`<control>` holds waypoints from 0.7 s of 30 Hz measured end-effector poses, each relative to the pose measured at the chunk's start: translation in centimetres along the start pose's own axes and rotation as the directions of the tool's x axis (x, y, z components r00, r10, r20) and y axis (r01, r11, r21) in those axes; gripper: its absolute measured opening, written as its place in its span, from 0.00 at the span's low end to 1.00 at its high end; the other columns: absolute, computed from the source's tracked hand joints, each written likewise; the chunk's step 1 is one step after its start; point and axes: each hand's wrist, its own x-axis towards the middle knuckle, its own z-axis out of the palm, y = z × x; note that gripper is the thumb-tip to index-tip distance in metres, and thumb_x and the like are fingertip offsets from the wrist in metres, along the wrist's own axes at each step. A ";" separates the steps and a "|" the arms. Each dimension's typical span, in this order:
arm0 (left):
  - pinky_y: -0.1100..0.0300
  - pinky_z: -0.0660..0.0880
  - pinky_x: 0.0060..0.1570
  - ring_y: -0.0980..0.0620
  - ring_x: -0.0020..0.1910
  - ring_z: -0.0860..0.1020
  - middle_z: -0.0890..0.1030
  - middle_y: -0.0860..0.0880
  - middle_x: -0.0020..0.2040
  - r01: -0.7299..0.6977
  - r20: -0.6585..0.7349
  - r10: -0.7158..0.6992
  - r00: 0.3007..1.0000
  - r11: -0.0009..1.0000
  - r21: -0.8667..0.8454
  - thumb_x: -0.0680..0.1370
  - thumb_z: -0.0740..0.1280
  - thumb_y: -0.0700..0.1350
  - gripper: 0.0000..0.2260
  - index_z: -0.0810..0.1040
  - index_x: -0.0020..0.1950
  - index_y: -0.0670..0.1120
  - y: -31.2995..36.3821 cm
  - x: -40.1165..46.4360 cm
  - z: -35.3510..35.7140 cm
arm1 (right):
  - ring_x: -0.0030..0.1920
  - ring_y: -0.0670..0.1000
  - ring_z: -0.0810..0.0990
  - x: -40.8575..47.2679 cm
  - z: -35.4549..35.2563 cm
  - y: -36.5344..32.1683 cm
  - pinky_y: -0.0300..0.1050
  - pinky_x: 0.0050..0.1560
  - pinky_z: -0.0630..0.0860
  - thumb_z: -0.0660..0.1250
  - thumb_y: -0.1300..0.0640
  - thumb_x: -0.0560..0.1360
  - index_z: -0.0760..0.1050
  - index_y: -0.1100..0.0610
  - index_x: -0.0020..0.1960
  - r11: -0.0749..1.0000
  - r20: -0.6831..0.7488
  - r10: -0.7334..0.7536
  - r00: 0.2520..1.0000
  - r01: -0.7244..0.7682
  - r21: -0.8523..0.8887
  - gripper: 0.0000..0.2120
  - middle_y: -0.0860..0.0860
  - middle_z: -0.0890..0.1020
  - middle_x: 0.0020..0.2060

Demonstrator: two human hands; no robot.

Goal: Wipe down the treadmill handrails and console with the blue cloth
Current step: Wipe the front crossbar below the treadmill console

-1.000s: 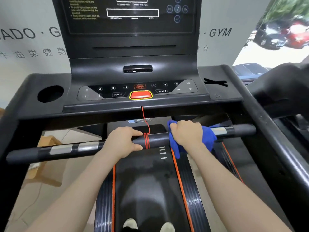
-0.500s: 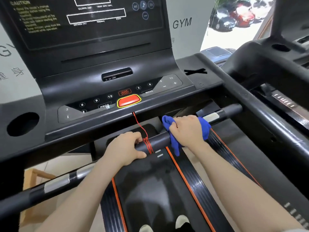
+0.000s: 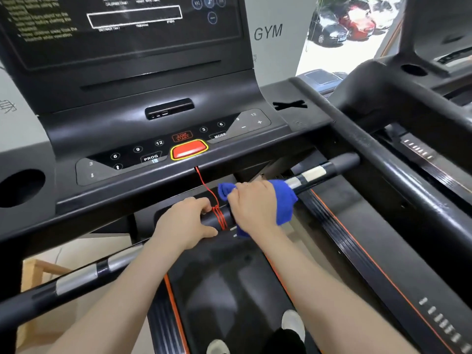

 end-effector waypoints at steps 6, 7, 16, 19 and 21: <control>0.54 0.72 0.53 0.46 0.58 0.73 0.75 0.49 0.57 0.074 0.008 -0.080 0.997 0.950 0.304 0.73 0.67 0.56 0.17 0.74 0.59 0.50 2.2 -0.2 -0.5 | 0.20 0.53 0.70 0.5 1.2 4.2 0.41 0.31 0.55 0.60 0.56 0.65 0.61 0.51 0.25 0.977 -0.186 -0.158 0.970 0.180 0.110 0.12 0.48 0.70 0.18; 0.54 0.71 0.52 0.46 0.58 0.72 0.74 0.48 0.57 0.084 -0.017 -0.083 0.996 0.937 0.339 0.74 0.65 0.57 0.16 0.75 0.57 0.50 2.9 -0.2 -0.7 | 0.19 0.53 0.70 0.9 1.1 5.7 0.40 0.30 0.55 0.66 0.57 0.59 0.62 0.51 0.23 0.980 -0.185 -0.189 0.964 0.197 0.025 0.13 0.48 0.70 0.17; 0.53 0.73 0.56 0.50 0.57 0.74 0.74 0.50 0.57 -0.073 -0.110 0.077 0.991 0.996 0.040 0.75 0.65 0.54 0.15 0.74 0.59 0.51 10.6 2.8 0.3 | 0.16 0.53 0.66 3.8 1.6 19.9 0.40 0.28 0.58 0.64 0.69 0.57 0.63 0.56 0.19 0.995 -0.237 -0.097 0.967 0.088 -0.050 0.15 0.52 0.67 0.14; 0.53 0.70 0.59 0.48 0.63 0.70 0.73 0.50 0.64 -0.062 -0.154 0.082 0.985 0.990 0.128 0.75 0.65 0.57 0.23 0.68 0.68 0.51 12.0 4.2 2.2 | 0.19 0.51 0.59 4.2 1.8 20.4 0.41 0.29 0.57 0.73 0.69 0.54 0.59 0.54 0.21 0.993 -0.174 -0.053 0.983 0.034 -0.110 0.23 0.51 0.67 0.15; 0.54 0.69 0.58 0.48 0.63 0.70 0.73 0.50 0.64 -0.040 -0.182 0.075 0.980 0.981 0.190 0.75 0.64 0.59 0.24 0.68 0.68 0.51 13.3 4.7 3.5 | 0.22 0.52 0.63 4.0 1.8 19.7 0.43 0.32 0.59 0.71 0.67 0.60 0.61 0.55 0.24 0.990 -0.052 -0.025 0.998 0.018 -0.142 0.20 0.50 0.68 0.19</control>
